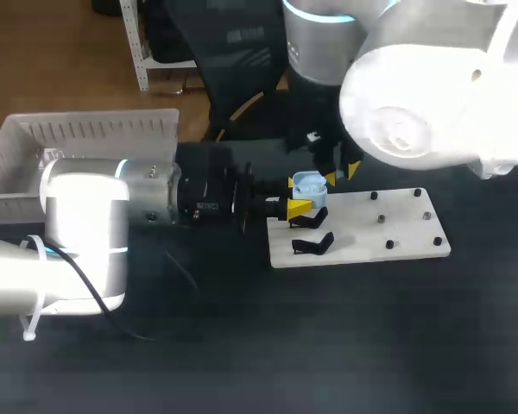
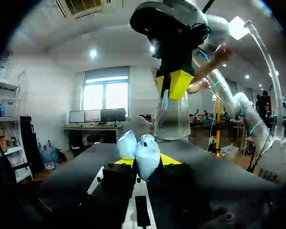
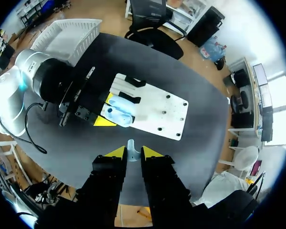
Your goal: Pick up each earbud case from the left stands, insert the matching earbuds, close the lid, and place the case in the box.
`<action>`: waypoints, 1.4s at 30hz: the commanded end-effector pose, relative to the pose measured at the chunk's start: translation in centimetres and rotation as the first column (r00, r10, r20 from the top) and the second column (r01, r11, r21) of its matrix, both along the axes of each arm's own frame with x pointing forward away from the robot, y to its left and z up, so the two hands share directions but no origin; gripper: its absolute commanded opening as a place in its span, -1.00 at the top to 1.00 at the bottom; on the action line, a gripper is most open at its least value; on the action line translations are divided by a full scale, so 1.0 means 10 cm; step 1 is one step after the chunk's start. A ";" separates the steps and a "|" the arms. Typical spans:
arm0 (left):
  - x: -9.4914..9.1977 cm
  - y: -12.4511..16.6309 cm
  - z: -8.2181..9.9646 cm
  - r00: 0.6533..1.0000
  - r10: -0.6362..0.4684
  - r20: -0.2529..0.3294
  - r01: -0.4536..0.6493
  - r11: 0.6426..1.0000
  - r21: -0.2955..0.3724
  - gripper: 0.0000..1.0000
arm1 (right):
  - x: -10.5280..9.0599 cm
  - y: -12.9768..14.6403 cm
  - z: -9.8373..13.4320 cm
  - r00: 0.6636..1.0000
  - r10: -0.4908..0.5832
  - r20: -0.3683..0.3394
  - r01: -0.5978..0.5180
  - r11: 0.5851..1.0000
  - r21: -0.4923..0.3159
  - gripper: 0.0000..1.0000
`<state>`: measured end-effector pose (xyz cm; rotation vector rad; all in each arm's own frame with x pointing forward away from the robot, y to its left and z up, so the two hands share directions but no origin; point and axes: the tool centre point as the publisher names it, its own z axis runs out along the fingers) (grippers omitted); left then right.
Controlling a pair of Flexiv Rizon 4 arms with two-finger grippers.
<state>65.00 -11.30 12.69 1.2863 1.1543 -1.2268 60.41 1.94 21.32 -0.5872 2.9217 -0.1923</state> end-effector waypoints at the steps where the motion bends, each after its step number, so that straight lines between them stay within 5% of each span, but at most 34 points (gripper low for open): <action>1: -0.02 -0.01 -0.01 1.000 0.008 0.004 -0.008 1.000 -0.002 1.00 | 0.07 0.15 -0.01 0.999 0.017 -0.032 -0.018 1.000 -0.024 1.00; 42: -0.02 -0.01 -0.01 1.000 0.008 0.004 -0.008 1.000 -0.002 1.00 | 0.22 0.34 -0.31 0.999 0.023 -0.037 -0.024 0.999 -0.022 1.00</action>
